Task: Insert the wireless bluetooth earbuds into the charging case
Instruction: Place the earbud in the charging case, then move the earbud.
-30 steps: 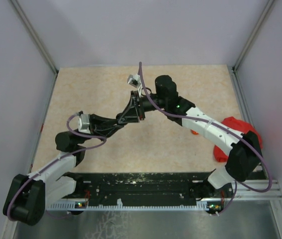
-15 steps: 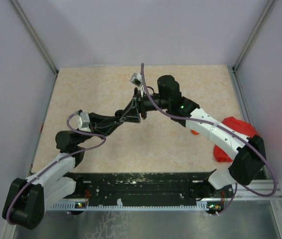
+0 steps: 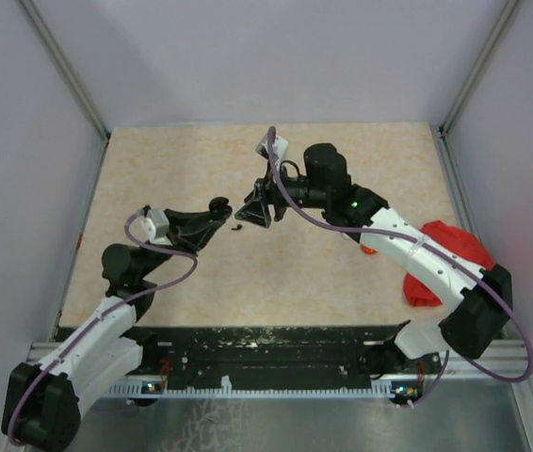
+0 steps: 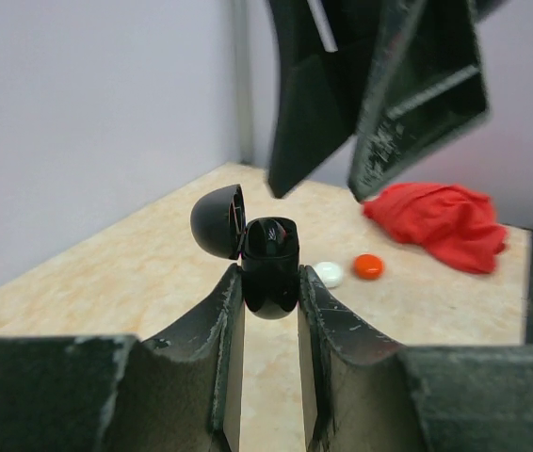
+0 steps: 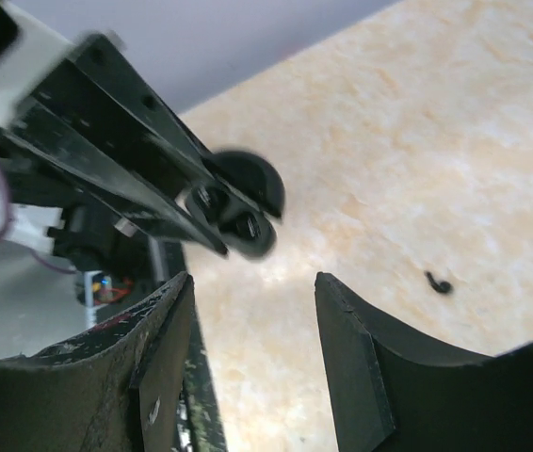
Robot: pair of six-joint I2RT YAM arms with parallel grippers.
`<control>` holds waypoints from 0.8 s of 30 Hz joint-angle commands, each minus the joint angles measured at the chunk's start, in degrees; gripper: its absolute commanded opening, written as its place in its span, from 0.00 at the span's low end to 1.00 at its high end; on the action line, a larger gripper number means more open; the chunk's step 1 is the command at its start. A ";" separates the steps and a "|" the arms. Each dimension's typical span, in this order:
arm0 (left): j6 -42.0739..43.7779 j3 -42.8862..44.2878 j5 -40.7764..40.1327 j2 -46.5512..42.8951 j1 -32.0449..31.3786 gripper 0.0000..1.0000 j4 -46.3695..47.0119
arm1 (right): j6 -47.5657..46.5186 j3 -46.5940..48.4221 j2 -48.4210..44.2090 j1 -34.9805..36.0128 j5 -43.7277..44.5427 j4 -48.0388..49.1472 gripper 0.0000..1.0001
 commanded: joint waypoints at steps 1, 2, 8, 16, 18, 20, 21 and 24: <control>8.64 4.81 -13.16 -4.13 -0.11 0.01 -17.06 | -6.52 2.25 -0.05 -0.31 11.12 -4.49 0.54; 10.08 5.59 -16.25 -4.82 -0.11 0.01 -20.73 | -7.33 2.04 1.15 -0.31 12.86 -4.90 0.54; 16.00 10.08 -29.75 -6.92 -0.11 0.01 -35.61 | -9.14 1.40 9.62 -0.21 20.19 -4.24 0.54; 18.40 14.62 -40.96 -4.23 0.44 0.01 -45.65 | -3.99 4.71 23.98 0.54 27.12 -1.99 0.51; 18.36 14.97 -42.13 -4.33 0.81 0.01 -46.33 | -1.77 5.76 27.13 0.65 29.75 -1.22 0.51; 18.36 14.76 -42.49 -4.96 1.09 0.01 -46.50 | 0.38 6.76 30.09 0.78 31.23 -0.56 0.48; 18.37 14.47 -42.17 -5.36 1.11 0.01 -46.27 | 1.20 7.48 31.52 0.89 32.03 -0.45 0.48; 18.69 13.46 -41.10 -6.26 1.12 0.01 -45.09 | 3.25 8.85 35.39 1.60 34.75 1.41 0.48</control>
